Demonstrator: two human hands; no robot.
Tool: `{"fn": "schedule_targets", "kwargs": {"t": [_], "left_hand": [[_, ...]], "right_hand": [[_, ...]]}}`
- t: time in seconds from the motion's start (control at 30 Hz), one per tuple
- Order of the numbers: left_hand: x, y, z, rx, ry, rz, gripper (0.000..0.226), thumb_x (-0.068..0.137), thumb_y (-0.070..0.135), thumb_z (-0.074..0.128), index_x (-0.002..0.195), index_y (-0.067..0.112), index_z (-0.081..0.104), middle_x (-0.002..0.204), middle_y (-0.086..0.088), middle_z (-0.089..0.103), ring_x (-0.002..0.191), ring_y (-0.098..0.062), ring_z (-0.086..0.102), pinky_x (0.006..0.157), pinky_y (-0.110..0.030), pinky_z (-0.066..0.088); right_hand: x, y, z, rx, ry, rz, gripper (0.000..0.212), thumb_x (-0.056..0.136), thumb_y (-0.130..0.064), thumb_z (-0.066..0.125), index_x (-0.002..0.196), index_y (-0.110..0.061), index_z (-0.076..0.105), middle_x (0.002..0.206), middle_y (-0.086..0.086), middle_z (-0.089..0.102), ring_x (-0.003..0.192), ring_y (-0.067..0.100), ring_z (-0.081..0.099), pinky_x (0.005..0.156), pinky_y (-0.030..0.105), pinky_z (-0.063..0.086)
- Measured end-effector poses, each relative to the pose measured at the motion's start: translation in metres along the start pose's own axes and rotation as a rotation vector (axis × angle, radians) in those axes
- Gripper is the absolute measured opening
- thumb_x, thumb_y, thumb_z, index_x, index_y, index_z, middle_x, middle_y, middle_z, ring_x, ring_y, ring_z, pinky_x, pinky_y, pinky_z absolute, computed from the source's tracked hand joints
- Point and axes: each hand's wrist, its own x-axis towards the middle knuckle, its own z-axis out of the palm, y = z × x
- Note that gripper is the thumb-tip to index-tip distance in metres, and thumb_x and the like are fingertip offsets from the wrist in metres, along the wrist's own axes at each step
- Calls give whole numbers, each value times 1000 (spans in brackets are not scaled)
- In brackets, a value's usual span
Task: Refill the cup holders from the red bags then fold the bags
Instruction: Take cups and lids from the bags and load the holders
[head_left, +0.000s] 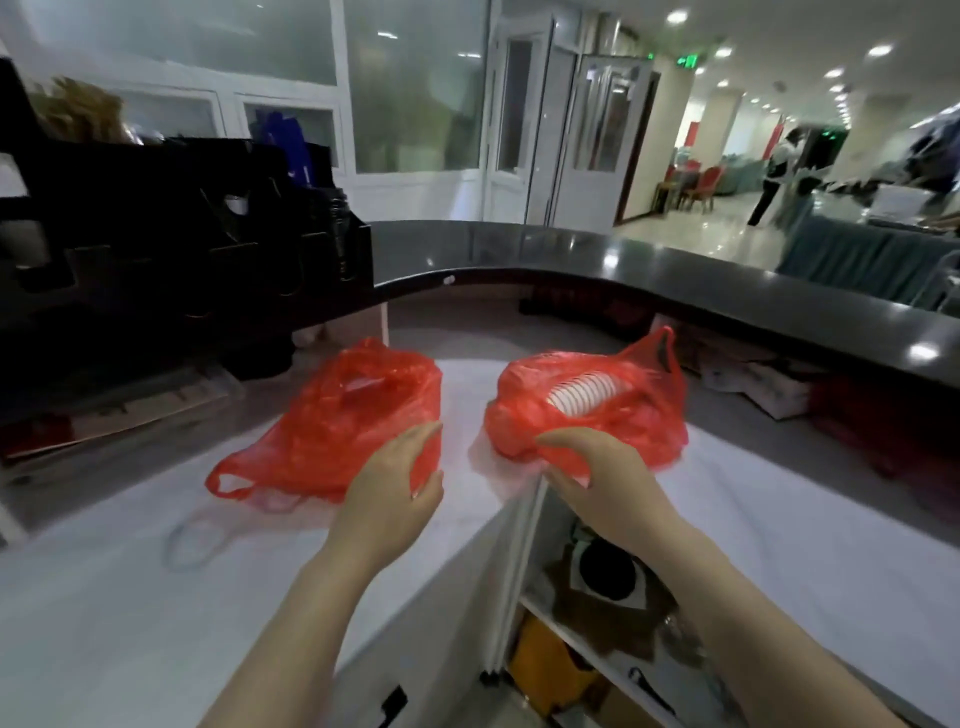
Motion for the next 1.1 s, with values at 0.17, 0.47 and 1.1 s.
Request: {"fn": "schedule_targets", "kwargs": {"t": [0.17, 0.47, 1.1], "left_hand": [[42, 16, 75, 61, -131, 86, 56, 88, 16, 57, 141, 21, 42, 148, 3, 40, 138, -12, 32, 111, -19, 16], [125, -26, 199, 277, -333, 21, 64, 95, 47, 45, 151, 29, 19, 160, -1, 11, 146, -22, 11, 118, -40, 10], [190, -21, 273, 490, -221, -163, 30, 87, 49, 53, 109, 31, 62, 158, -1, 19, 146, -31, -3, 109, -64, -5]], "right_hand": [[7, 87, -7, -169, -13, 90, 43, 90, -32, 62, 132, -25, 55, 139, -9, 51, 135, 11, 38, 110, 27, 27], [54, 220, 13, -253, -33, 243, 42, 91, -27, 59, 132, -20, 56, 142, -1, 49, 136, 18, 36, 110, 30, 27], [166, 313, 46, -592, -43, -221, 30, 67, -7, 70, 96, -12, 73, 124, 14, 63, 124, 37, 52, 100, 66, 31]]}}
